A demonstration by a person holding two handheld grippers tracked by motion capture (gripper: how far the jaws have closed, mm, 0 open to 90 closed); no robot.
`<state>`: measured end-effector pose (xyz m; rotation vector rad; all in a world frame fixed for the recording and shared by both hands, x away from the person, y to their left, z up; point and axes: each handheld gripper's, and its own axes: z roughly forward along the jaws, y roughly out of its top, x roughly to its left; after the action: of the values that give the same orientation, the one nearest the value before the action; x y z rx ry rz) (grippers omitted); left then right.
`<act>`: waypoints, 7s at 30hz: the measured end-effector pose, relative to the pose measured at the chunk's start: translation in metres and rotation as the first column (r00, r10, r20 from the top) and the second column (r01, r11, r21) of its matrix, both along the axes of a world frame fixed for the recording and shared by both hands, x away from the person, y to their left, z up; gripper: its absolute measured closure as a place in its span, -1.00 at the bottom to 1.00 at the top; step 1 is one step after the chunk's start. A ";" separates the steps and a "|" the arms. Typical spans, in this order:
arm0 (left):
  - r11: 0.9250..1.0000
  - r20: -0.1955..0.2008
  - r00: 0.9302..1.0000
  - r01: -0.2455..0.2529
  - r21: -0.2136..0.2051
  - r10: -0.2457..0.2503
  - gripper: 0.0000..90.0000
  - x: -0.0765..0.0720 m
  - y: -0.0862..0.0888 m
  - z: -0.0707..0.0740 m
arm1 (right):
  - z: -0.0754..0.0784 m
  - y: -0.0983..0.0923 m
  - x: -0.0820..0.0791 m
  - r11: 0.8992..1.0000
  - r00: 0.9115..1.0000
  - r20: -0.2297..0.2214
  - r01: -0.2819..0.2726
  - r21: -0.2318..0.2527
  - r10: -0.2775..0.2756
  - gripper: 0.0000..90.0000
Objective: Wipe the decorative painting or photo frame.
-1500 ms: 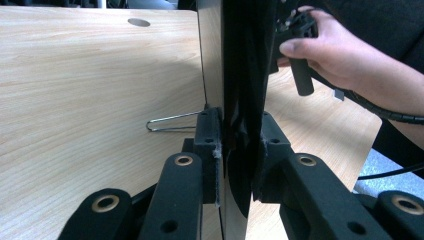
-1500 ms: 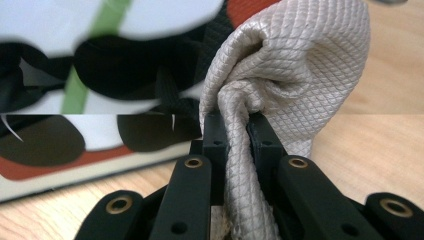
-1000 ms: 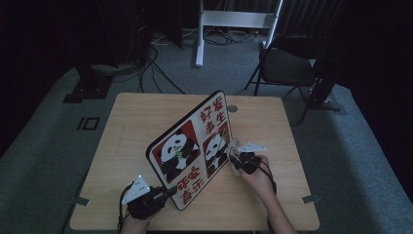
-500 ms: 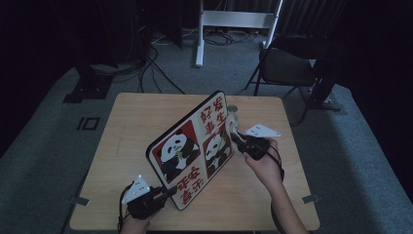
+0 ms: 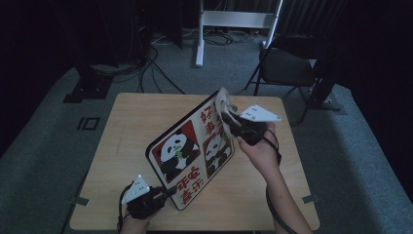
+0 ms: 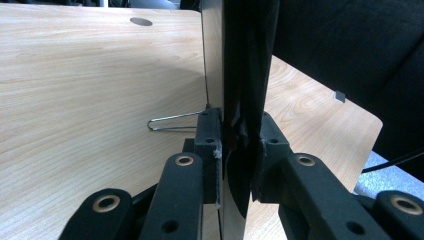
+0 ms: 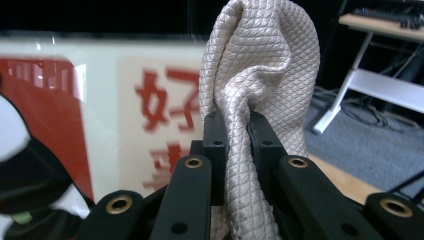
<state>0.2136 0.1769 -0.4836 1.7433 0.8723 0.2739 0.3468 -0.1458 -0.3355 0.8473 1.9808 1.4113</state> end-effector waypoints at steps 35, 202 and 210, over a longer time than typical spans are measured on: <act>1.000 0.000 1.000 0.012 0.004 -0.012 0.73 0.001 0.001 0.000 | -0.052 0.020 0.008 0.995 0.996 -0.090 -0.015 -0.103 0.005 0.81; 1.000 0.015 1.000 0.001 0.028 -0.002 0.72 -0.001 -0.001 0.000 | -0.138 0.015 -0.019 0.981 0.979 -0.203 -0.025 -0.192 -0.015 0.81; 1.000 0.018 1.000 0.003 0.029 -0.003 0.72 -0.001 -0.002 0.000 | -0.163 0.010 -0.022 0.979 0.963 -0.266 -0.026 -0.203 -0.030 0.81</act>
<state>0.2127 0.1753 -0.4835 1.7666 0.8565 0.3014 0.3247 -0.1360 -0.4982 0.9862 2.2802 1.1114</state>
